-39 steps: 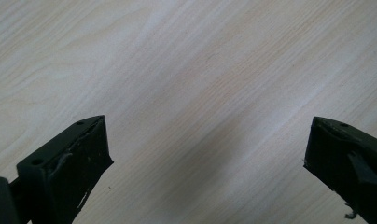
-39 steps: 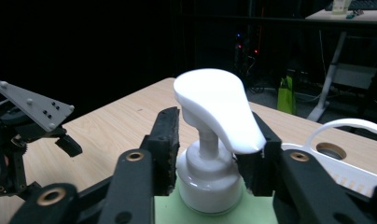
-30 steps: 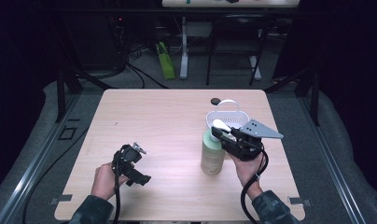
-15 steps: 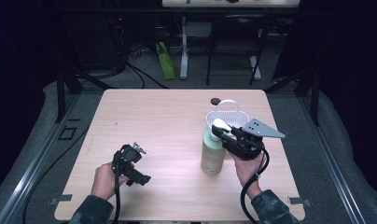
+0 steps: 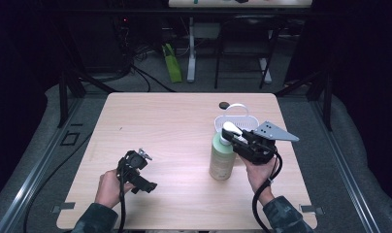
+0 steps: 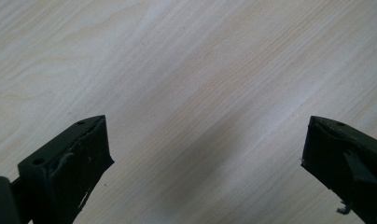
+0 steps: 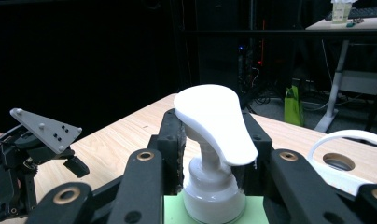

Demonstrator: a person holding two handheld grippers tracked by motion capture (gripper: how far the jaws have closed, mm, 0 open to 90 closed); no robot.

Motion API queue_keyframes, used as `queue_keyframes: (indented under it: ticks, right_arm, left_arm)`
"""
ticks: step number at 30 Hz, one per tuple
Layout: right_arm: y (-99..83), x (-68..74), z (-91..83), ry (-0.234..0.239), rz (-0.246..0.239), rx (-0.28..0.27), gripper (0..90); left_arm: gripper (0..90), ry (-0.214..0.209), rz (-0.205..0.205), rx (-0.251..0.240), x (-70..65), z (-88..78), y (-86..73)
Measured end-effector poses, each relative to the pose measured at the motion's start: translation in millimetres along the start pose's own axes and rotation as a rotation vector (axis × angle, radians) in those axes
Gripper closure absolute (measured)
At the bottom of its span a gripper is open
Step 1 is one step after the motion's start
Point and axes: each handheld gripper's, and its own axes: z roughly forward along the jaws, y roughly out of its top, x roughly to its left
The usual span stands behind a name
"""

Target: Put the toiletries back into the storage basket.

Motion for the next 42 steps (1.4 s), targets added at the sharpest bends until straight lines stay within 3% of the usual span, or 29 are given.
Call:
queue_keyframes:
  ticks: [17,21,24,35,42]
  right_arm:
    - [11.3,2.1,-6.4,0.005,-0.025,0.013,67.8]
    - [13.1,0.9,-8.5,0.004,-0.027,0.013,67.8]
    - [14.9,0.1,-10.7,-0.002,-0.034,0.014,67.7]
    - [23.0,-2.1,-17.7,-0.005,-0.039,0.007,67.8]
    - [28.8,-4.8,-23.4,-0.011,-0.051,0.008,67.8]
  left_arm:
    - [1.5,0.039,-0.01,0.01,-3.7,3.9,-0.6]
    - [1.5,0.061,-0.015,0.032,-5.4,7.2,0.0]
    - [1.5,0.104,-0.025,0.029,-6.7,7.3,0.4]
    - [1.5,0.093,-0.052,0.01,-5.8,6.1,-0.8]
    - [1.5,0.088,-0.062,0.025,-3.2,7.8,-2.4]
